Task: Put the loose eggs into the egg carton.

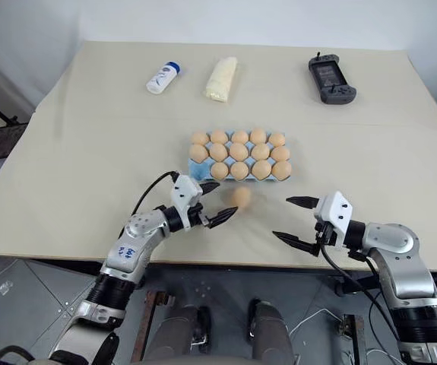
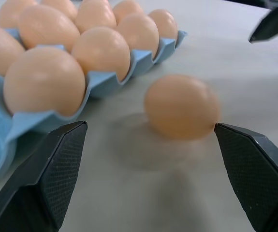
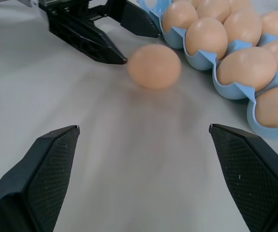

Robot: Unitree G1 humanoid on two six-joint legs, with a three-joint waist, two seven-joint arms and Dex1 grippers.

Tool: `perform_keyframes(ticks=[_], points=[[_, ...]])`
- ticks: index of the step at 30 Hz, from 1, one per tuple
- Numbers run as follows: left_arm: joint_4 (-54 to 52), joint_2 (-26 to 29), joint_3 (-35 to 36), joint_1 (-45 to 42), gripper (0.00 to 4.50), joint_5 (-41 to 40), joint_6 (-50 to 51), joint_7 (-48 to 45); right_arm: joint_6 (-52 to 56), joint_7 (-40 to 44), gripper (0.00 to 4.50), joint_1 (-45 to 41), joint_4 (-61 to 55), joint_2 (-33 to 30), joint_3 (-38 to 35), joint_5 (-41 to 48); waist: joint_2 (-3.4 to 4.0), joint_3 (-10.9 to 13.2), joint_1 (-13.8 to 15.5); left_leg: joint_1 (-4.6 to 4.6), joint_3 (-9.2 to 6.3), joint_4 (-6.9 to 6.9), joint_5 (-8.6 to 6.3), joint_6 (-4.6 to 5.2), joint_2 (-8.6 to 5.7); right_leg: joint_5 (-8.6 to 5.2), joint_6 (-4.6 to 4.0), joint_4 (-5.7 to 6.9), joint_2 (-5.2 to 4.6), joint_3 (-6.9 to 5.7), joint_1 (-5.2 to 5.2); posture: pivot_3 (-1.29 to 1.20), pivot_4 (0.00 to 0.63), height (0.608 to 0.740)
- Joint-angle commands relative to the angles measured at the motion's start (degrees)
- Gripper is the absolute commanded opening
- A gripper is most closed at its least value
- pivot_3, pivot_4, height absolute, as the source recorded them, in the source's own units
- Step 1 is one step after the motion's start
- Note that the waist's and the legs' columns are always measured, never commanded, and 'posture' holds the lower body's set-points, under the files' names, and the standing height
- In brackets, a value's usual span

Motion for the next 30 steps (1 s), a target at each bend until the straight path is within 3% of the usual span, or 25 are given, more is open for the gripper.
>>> perform_keyframes(ticks=[1, 8, 11, 18, 25, 29, 30], points=[[0.5, 0.0, 0.2, -0.9, 4.5, 0.2, -1.9, -0.3, 0.1, -0.8, 4.49, 0.6, -2.5, -0.1, -1.3, 1.1, 0.0, 0.0, 0.0, 0.0, 0.0, 0.0, 0.04, 0.07, 0.0, 0.0, 0.0, 0.0, 0.0, 0.0, 0.0, 0.0, 0.15, 0.74], [1.7, -1.4, -0.5, -2.7, 4.5, -1.0, -2.6, -3.3, 0.7, -1.8, 4.49, 0.0, -1.0, -0.3, -1.0, 0.2, 0.0, 0.0, 0.1, -0.01, -0.01, 0.05, 0.02, 0.07, 0.0, 0.02, 0.0, 0.0, 0.0, -0.02, 0.02, 0.0, 0.15, 0.74], [-1.1, 0.5, 0.0, -1.0, 4.5, -1.7, -1.7, -5.4, 0.2, -2.6, 4.49, -1.4, 3.0, -0.5, -0.6, -1.5, 0.0, 0.0, 0.0, -0.01, -0.01, 0.05, 0.03, 0.09, 0.0, 0.02, 0.01, -0.01, 0.0, -0.01, 0.02, 0.0, 0.15, 0.74], [-5.6, 9.4, 3.7, 3.0, 4.5, -6.5, -1.5, -14.1, 0.0, -3.2, 4.49, -6.3, 8.9, 2.8, 2.9, -3.4, 0.01, 0.0, -0.5, 0.0, -0.01, 0.05, 0.09, 0.12, 0.1, 0.03, -0.09, 0.04, 0.08, -0.03, 0.0, 0.0, 0.15, 0.74], [-1.7, 21.0, 9.7, 3.9, 4.5, -9.7, -4.7, -24.5, -2.1, -1.8, 4.49, -10.7, 16.3, 7.0, 5.8, -4.9, 0.02, 0.0, -0.8, -0.02, -0.03, 0.07, -0.02, -0.14, 0.11, 0.07, -0.15, 0.01, 0.05, -0.04, -0.02, 0.0, 0.15, 0.74], [1.0, 23.6, 11.0, 3.5, 4.5, -9.7, -6.3, -27.0, -3.2, -2.1, 4.49, -12.9, 18.8, 9.2, 6.5, -5.3, 0.02, 0.0, -1.3, -0.04, -0.03, 0.07, -0.04, -0.14, 0.11, 0.07, -0.15, -0.02, 0.04, -0.03, -0.02, 0.0, 0.15, 0.74], [1.5, 23.7, 11.4, 3.3, 4.5, -9.7, -6.6, -27.2, -3.5, -2.4, 4.32, -13.4, 19.3, 9.8, 6.7, -5.4, 0.02, 0.0, -1.4, -0.04, -0.04, 0.07, -0.05, -0.16, 0.12, 0.07, -0.14, -0.02, 0.04, -0.04, -0.02, 0.0, 0.15, 0.74]])
